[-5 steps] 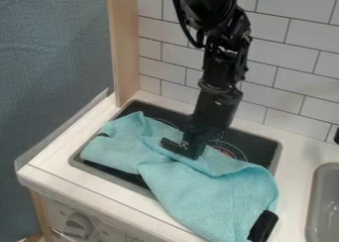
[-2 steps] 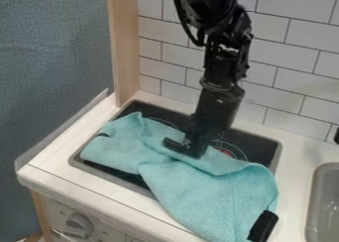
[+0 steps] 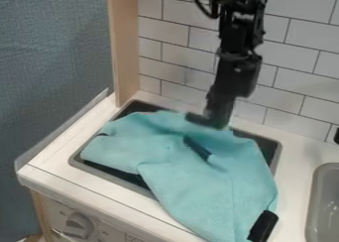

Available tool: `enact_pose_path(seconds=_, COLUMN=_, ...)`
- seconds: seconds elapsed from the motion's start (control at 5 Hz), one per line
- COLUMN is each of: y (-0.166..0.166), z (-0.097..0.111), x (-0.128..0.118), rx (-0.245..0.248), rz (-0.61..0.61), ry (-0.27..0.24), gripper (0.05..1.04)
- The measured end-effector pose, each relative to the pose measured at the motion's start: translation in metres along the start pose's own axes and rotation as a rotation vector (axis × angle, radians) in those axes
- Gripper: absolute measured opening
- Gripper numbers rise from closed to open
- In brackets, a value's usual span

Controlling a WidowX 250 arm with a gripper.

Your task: Unfold from center to top

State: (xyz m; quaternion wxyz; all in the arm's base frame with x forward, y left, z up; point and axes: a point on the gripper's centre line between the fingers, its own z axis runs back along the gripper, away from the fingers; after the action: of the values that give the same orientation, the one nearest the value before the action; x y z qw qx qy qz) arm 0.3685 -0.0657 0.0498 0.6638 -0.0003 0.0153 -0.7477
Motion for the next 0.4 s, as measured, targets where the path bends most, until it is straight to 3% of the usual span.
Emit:
enact_pose_path(seconds=0.2, y=0.014, z=0.005, x=0.004, rx=0.036, rz=-0.016, ry=-0.020, gripper=0.049)
enact_pose_path(seconds=0.4, y=0.034, z=0.002, x=0.009, rx=0.121, rz=-0.026, ry=-0.012, gripper=0.049)
